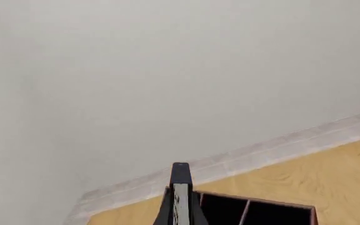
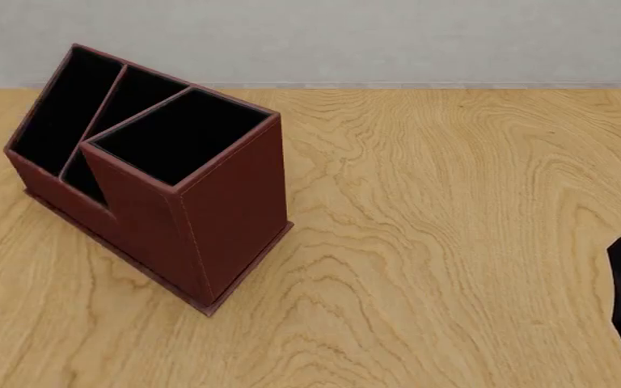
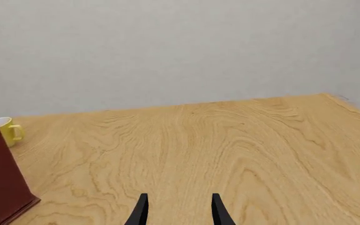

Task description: Pick up the book and place it in the left compartment of the caddy.

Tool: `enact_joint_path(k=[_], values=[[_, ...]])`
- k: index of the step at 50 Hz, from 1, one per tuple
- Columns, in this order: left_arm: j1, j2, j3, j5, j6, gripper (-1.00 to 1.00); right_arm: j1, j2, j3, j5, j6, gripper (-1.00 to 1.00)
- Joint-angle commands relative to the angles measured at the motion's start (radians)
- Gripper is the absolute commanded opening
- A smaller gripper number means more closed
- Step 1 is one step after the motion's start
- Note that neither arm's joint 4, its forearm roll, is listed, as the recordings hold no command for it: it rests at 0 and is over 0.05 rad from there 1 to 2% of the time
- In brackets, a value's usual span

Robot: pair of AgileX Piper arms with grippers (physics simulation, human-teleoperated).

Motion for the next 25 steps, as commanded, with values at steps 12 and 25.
enact_joint_path(k=[12,25], values=[[0.263,0.210,-0.021,-0.127,-0.050,-1.00,0.003,0.014,0.000,-0.010,-0.006,1.00],[0.276,0.402,-0.092,-0.002,-0.031,-1.00,0.002,0.005,-0.001,0.000,-0.005,1.00]])
